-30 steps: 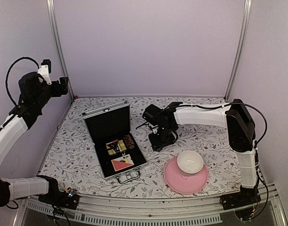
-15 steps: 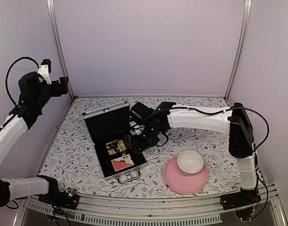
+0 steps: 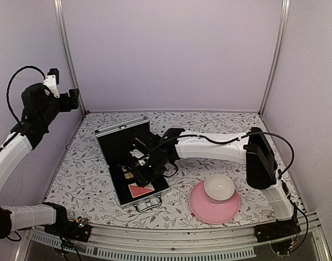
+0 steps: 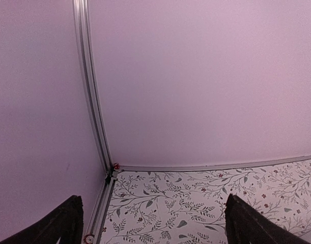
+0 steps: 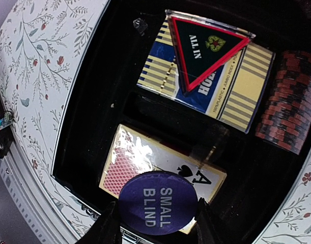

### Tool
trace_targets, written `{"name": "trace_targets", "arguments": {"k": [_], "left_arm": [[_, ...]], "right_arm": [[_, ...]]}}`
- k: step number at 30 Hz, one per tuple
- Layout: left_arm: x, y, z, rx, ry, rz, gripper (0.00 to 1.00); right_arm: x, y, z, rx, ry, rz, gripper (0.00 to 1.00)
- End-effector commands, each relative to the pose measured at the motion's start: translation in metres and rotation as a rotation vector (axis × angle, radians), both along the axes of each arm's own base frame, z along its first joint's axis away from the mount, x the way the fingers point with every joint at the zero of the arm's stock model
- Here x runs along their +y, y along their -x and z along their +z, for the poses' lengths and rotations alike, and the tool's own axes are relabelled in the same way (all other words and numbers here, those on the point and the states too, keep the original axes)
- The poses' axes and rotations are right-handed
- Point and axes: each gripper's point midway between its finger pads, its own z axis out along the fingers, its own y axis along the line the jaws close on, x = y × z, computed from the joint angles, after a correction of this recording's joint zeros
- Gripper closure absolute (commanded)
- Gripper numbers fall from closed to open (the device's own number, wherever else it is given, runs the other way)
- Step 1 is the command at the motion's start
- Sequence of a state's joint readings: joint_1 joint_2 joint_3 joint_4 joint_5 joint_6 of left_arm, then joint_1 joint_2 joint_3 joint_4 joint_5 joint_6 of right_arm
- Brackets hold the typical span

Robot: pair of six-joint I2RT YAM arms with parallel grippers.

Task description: Pack up texas hold em set

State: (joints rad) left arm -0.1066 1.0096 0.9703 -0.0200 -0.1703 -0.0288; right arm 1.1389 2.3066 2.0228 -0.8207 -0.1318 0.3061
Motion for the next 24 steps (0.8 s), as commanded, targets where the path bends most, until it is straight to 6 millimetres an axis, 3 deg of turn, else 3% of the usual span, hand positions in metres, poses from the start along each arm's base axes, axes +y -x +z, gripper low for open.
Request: {"name": "trace_targets", "arguments": {"k": [1,3,7,24], "left_arm": [[-0.002,0.0,0.001,-0.012,-0.011,-0.001,0.03],[-0.002,0.0,0.001,-0.011,-0.011,-0.002,0.03],[-0.002,-0.001,0.0,-0.009,-0.012,-0.004,0.03],[-0.003,-0.001,-0.001,-0.006,-0.013,-0.005,0.03]], "right_arm": [[0.02,0.006,0.004,0.003,-0.056,0.056,0.53],[0.022,0.009,-0.013,0.02,-0.036,0.071,0.53],[0.024,0.013,-0.023,0.03,-0.02,0.084,0.53],[0.027,0.031,-0.042,0.06,0.003,0.152,0.52]]}}
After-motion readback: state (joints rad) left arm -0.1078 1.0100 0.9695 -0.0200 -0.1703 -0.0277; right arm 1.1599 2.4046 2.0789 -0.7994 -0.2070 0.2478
